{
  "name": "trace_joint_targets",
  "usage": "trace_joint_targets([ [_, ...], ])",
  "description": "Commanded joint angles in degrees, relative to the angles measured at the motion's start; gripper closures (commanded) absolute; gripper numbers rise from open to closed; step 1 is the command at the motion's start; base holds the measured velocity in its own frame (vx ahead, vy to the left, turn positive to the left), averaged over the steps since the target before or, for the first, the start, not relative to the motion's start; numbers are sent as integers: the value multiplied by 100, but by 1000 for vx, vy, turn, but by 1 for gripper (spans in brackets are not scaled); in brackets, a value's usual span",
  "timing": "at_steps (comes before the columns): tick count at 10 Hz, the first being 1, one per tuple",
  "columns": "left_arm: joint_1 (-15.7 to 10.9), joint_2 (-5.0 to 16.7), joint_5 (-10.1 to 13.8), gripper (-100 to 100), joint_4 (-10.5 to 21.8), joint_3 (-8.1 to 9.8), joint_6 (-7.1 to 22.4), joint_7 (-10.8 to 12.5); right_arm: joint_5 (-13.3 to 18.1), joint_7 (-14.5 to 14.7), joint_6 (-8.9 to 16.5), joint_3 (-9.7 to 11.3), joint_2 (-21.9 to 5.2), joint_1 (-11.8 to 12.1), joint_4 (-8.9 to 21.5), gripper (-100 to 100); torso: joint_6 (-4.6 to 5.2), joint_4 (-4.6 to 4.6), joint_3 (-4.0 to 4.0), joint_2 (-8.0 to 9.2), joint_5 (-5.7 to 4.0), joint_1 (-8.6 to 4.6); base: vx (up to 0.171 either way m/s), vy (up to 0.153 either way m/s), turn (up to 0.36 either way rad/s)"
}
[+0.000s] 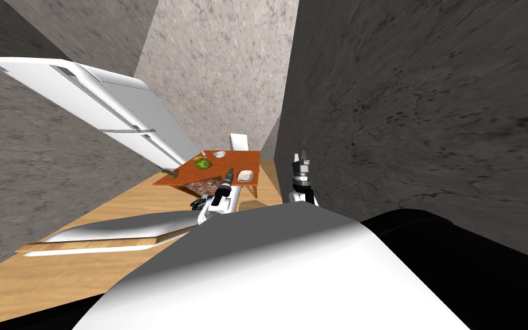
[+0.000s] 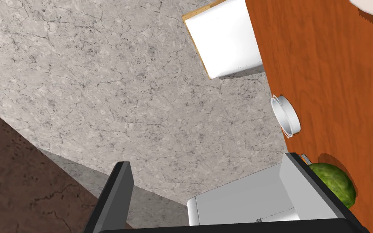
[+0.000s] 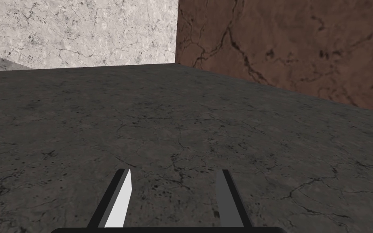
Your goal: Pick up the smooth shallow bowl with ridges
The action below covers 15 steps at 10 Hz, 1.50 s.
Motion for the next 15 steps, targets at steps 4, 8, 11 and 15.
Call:
trace_joint_targets([
  [4,-324,55,50,-100,708,19,548,44,0,0,0,0,0,0,0,0,0,-2,-5,-9,0,1,-13,-10,-4],
  [8,-591,49,73,-100,1339,41,1048,92,0,0,0,0,0,1,0,0,0,-3,-9,-16,0,3,6,-7,0],
  [11,-809,23,96,-100,1884,84,1455,164,0,0,0,0,0,1,0,0,-1,-6,-16,-28,0,5,41,-5,8],
  [15,-1025,-82,124,-100,2485,158,1846,279,0,0,0,0,0,2,0,0,-1,-9,-25,-44,1,6,77,1,13],
])
